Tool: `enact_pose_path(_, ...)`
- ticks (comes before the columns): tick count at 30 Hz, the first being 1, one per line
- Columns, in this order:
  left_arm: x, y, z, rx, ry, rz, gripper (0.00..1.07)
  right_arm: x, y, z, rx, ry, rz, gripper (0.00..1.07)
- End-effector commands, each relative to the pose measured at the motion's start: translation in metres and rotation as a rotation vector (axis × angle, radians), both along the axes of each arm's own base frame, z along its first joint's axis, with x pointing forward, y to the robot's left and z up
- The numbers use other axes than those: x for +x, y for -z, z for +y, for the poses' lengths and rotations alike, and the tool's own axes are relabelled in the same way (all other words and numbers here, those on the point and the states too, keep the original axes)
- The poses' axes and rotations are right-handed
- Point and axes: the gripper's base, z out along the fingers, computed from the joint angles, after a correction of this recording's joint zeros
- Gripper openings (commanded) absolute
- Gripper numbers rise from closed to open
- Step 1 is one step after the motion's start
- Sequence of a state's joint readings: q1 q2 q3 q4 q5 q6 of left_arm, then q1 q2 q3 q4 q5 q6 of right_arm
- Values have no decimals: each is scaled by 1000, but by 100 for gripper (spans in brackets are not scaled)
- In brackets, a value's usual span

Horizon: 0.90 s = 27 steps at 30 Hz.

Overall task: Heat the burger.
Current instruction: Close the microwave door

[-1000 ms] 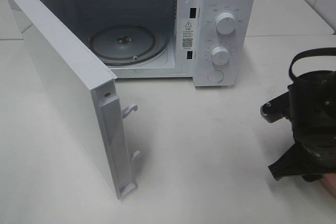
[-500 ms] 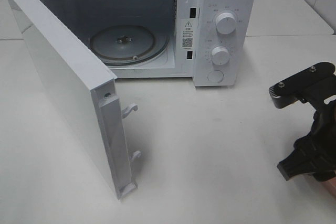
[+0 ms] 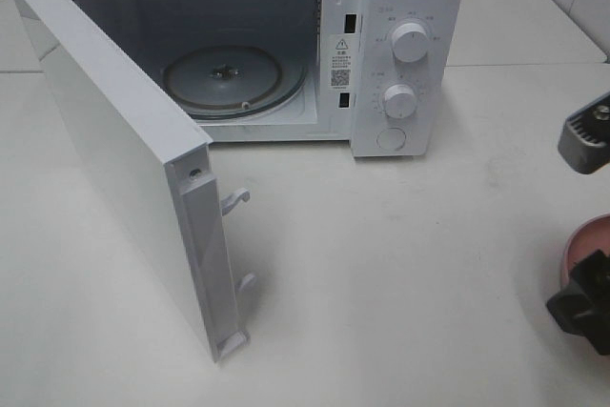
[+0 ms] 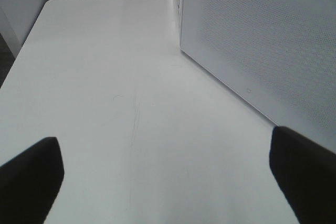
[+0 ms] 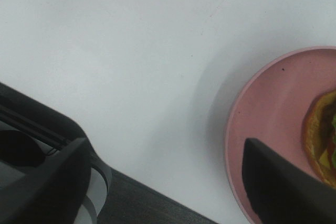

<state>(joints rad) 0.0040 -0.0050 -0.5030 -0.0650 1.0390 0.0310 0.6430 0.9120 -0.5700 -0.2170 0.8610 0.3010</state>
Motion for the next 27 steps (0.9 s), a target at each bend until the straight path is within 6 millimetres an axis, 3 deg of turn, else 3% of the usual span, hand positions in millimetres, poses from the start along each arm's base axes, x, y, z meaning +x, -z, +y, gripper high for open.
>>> enact_pose_path(1, -2, 1, 0, -11, -4, -17, 100, -13, -8, -7, 9, -20, 3, 77)
enact_pose_path(19, -2, 1, 0, -11, -4, -17, 100, -71, -34, -47, 159, -39, -136, 76)
enact_pose_path(27, -2, 1, 0, -11, -4, -17, 100, -81, -28, -57, 199, 26, -237, 76)
